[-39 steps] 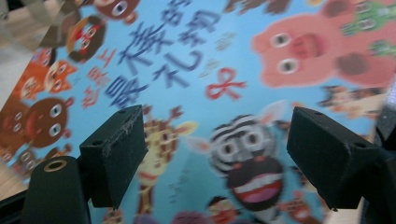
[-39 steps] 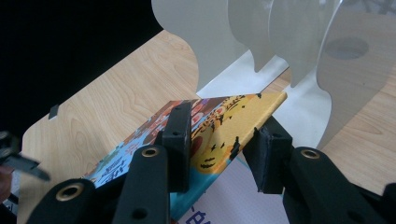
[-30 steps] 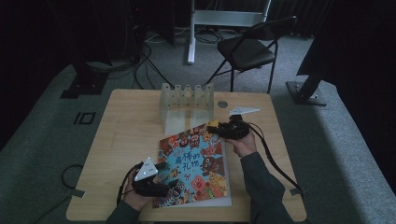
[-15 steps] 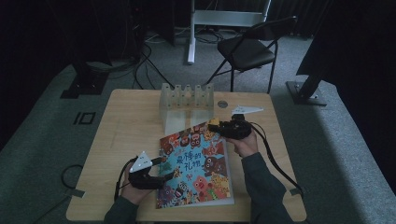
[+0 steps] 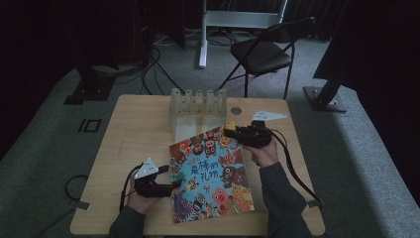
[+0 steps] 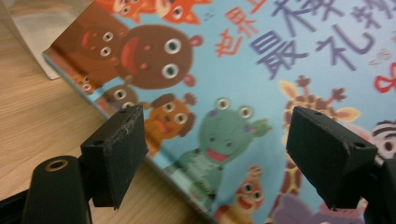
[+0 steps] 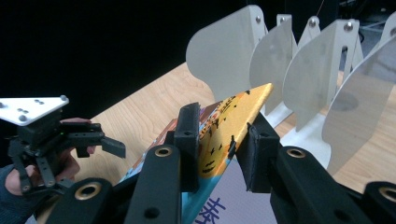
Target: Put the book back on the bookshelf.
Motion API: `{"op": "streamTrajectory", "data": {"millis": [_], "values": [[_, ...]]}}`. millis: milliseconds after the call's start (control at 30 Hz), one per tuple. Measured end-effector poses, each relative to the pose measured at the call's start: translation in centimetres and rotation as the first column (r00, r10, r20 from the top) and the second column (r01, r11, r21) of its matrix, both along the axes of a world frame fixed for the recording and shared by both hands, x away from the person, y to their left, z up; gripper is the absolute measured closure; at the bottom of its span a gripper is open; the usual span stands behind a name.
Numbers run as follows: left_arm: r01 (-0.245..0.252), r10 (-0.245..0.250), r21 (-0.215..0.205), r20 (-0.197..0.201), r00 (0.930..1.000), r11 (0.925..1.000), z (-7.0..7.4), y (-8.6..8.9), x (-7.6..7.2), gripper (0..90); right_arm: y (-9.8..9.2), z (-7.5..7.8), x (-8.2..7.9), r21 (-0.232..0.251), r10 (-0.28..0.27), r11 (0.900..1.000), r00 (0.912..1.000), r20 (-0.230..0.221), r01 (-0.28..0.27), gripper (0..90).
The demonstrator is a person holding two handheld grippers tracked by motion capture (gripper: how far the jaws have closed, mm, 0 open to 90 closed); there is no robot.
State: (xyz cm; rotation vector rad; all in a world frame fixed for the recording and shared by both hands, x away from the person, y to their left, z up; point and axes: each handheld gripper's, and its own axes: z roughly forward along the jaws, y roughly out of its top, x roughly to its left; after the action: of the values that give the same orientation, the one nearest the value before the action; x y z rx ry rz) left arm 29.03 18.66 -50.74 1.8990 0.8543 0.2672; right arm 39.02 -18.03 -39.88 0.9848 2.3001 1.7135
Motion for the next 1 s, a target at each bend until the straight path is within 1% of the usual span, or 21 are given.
{"op": "streamTrajectory", "data": {"millis": [133,367,467,633,700,833,867,1000], "values": [[-0.005,0.005,0.008,0.006,1.0000,1.0000,0.3,0.1,0.2,20.0,-0.2,0.9,-0.5,0.010,0.003,1.000,0.9997,0.026,-0.003,73.4],[-0.012,0.012,0.001,0.020,0.9997,0.9999,0.9,0.5,0.6,20.0,-0.3,2.4,-1.3,0.031,0.023,0.999,0.9980,0.059,-0.025,75.7],[-0.016,0.016,-0.005,0.015,0.9998,0.9999,0.9,0.5,0.7,20.0,-0.4,2.8,-1.5,0.035,0.029,0.999,0.9972,0.068,-0.032,76.3],[-0.015,0.015,-0.008,0.016,0.9998,0.9998,0.9,0.7,0.7,20.1,-0.6,4.1,-2.4,0.060,0.039,0.997,0.9945,0.097,-0.045,78.6],[-0.015,0.015,-0.011,0.014,0.9998,0.9998,0.9,0.7,0.8,20.0,-0.7,4.4,-2.5,0.069,0.044,0.996,0.9938,0.102,-0.051,79.0],[-0.013,0.013,-0.024,0.006,0.9999,0.9996,0.9,0.8,0.8,20.1,-0.9,5.0,-2.8,0.067,0.042,0.997,0.9919,0.120,-0.050,79.3],[-0.009,0.009,-0.028,0.001,1.0000,0.9996,0.9,0.7,0.9,20.1,-0.9,5.1,-2.9,0.070,0.042,0.996,0.9921,0.118,-0.051,79.4],[0.003,-0.003,-0.027,0.002,1.0000,0.9996,1.1,0.5,1.0,20.0,-1.0,5.7,-3.3,0.069,0.050,0.996,0.9893,0.137,-0.059,79.6]]}}
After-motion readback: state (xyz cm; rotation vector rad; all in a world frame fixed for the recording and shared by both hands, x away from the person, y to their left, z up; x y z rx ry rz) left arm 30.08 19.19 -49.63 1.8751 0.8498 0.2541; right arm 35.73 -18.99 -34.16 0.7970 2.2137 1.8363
